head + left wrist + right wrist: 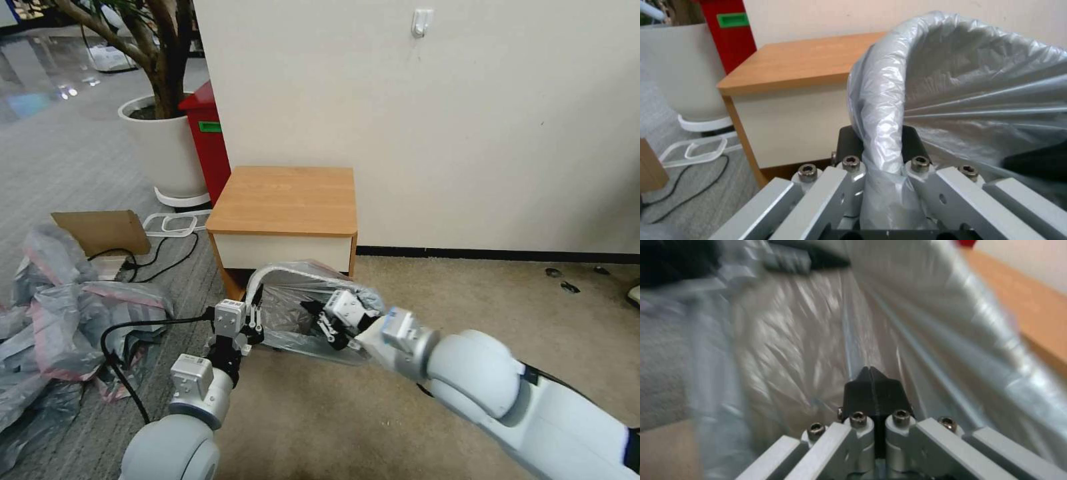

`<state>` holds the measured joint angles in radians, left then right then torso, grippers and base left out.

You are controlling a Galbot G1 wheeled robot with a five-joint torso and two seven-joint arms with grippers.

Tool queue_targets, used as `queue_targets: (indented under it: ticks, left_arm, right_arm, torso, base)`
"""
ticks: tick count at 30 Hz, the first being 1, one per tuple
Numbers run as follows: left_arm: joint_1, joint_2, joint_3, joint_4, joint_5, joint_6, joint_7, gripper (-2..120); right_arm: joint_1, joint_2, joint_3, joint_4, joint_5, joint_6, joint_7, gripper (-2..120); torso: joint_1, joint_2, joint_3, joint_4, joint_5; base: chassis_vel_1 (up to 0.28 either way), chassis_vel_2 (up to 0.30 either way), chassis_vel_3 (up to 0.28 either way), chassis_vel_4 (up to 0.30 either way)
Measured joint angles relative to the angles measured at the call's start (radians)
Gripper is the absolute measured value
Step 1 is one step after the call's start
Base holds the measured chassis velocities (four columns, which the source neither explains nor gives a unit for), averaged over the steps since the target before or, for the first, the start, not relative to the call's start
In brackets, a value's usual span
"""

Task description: Pick up the garbage bag from the table and place it over the trash can.

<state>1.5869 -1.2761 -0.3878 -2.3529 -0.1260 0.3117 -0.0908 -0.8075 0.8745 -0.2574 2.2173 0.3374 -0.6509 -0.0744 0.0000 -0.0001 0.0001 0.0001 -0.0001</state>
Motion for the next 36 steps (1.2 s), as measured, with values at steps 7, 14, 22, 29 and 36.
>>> queue_targets:
  ticks: [7,14,22,29,36]
  left_arm:
    - [-0.002,-0.004,0.011,-0.001,0.056,-0.019,0.025,5]
    - [-0.004,-0.016,0.031,-0.001,0.09,-0.027,0.036,5]
    - [-0.008,-0.021,0.034,-0.008,0.093,-0.026,0.043,5]
    - [-0.008,-0.029,0.037,-0.009,0.096,-0.022,0.045,5]
    - [-0.01,-0.032,0.041,-0.009,0.107,-0.022,0.05,5]
  right_arm:
    - [0.071,0.035,-0.077,-0.063,-0.038,-0.058,0.055,0]
    - [0.129,0.049,-0.153,-0.124,-0.061,-0.059,0.096,0]
    - [0.183,0.07,-0.203,-0.193,-0.114,-0.058,0.105,0]
    - [0.21,0.081,-0.239,-0.242,-0.152,-0.058,0.117,0]
    - [0.233,0.087,-0.267,-0.267,-0.16,-0.058,0.126,0]
  torso:
    - [0.0,0.0,0.0,0.0,-0.0001]
    - [0.0,0.0,0.0,-0.0001,0.0001]
    - [0.0,0.0,0.0,-0.0001,0.0001]
    - [0.0,0.0,0.0,-0.0001,0.0001]
    - [0.0,0.0,0.0,-0.0001,0.0001]
  base:
    - [0.0,0.0,0.0,0.0]
    - [0.0,0.0,0.0,0.0]
    - [0.0,0.0,0.0,0.0]
    - [0.0,0.0,0.0,0.0]
    - [0.0,0.0,0.0,0.0]
